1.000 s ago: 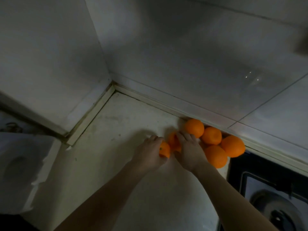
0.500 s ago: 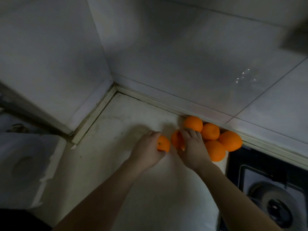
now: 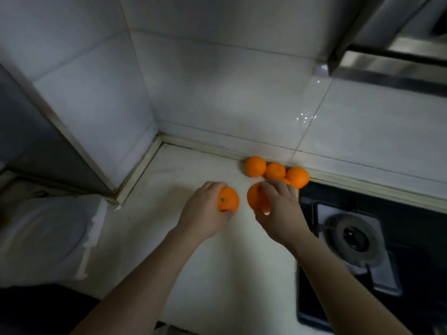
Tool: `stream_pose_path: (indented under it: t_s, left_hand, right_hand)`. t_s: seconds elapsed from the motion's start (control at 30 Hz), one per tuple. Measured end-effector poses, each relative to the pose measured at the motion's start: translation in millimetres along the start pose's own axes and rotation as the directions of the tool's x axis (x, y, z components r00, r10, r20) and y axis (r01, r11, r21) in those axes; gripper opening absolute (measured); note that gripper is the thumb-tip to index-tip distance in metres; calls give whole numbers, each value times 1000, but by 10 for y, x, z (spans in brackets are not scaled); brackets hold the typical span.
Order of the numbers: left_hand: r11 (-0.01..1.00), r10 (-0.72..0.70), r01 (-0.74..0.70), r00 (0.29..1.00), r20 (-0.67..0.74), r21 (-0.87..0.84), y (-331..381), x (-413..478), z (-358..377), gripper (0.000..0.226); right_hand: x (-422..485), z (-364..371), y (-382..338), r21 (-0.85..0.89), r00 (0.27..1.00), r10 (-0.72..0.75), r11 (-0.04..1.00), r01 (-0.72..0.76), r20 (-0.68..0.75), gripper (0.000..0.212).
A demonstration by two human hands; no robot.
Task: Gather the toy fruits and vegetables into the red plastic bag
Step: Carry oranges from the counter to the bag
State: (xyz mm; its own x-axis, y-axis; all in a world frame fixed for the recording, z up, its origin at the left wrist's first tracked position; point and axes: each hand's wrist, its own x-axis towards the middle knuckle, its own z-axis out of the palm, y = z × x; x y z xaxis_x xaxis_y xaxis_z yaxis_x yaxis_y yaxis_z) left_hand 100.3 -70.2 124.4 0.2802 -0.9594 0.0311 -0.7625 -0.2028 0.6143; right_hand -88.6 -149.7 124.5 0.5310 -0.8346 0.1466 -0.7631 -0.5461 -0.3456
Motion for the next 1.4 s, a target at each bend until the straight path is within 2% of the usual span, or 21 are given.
stream_pose_path:
  t_s: [0.43,0.73,0.9,1.4]
  left_hand:
    - [981,190,-191,981,-35,-27,600,-1268,-357,64]
    - [932,344,-351,935,-88,-93,1268,-1693,-368,54]
    - [915,386,-390,921,-58,-103,1862,-1806,-131,67]
    - [781,608,-586,792,51,-217,4197,-2657,1253,63]
  right_hand:
    - [-1621,-858,-446,-29,968,114,992,-124,-222,72]
    - [-2391,-1518,-364,-11,921,181,980,-197,-344,71]
    - [-2849,-1940,-70,-14,885,217,970,-244,-413,66]
    - [-4774,-3104,1510,-3,738,410,873,-488,-535,65]
